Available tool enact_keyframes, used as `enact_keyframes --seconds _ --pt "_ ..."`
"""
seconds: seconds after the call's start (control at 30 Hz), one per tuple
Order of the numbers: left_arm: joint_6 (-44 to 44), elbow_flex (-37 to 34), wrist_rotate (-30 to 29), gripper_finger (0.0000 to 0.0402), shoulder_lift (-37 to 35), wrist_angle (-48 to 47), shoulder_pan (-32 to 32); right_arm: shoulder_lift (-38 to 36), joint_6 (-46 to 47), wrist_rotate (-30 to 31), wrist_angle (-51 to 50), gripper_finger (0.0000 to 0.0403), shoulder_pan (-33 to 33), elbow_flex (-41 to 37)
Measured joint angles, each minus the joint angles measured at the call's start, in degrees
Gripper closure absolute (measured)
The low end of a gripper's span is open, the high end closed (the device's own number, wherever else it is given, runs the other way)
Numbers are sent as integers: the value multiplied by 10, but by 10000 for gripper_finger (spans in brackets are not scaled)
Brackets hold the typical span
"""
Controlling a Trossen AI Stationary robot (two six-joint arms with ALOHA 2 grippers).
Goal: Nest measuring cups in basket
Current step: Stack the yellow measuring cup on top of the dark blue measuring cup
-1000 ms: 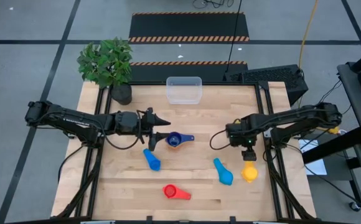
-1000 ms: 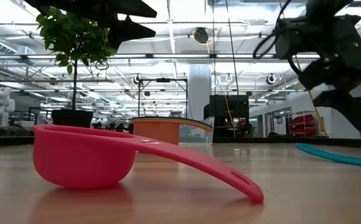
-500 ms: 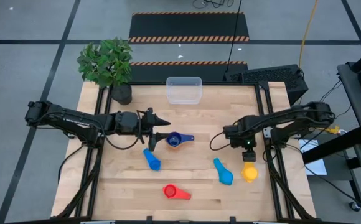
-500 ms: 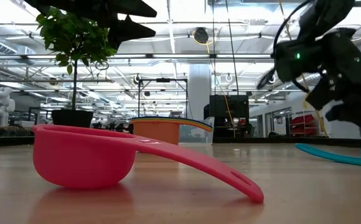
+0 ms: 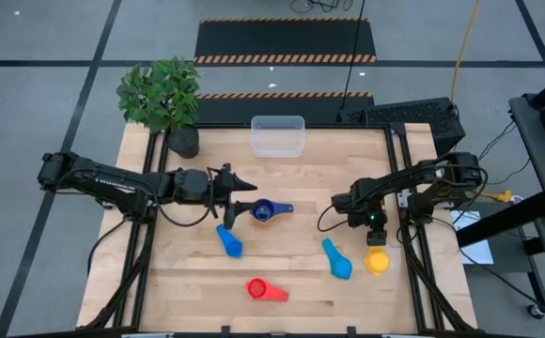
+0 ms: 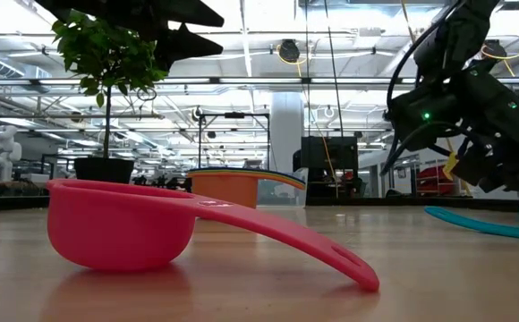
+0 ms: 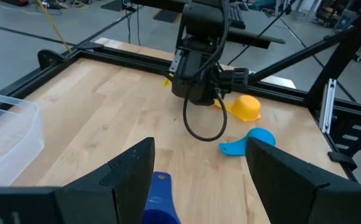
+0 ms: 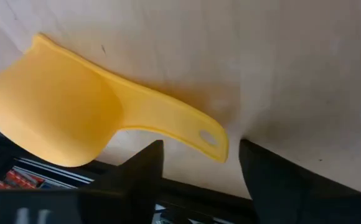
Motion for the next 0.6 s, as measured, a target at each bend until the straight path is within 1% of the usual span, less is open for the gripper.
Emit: enact_keyframes --seconds 0.17,0.27,0.37,0.6 --pt "0 0 0 147 0 0 0 -1 1 1 0 257 0 -1" --pt "0 0 0 147 0 0 0 -1 1 1 0 277 0 -1" --pt "0 0 0 147 0 0 0 -1 -2 1 1 280 0 3" --pt "-1 0 0 147 0 1 0 -1 -4 -1 1 265 -1 4"
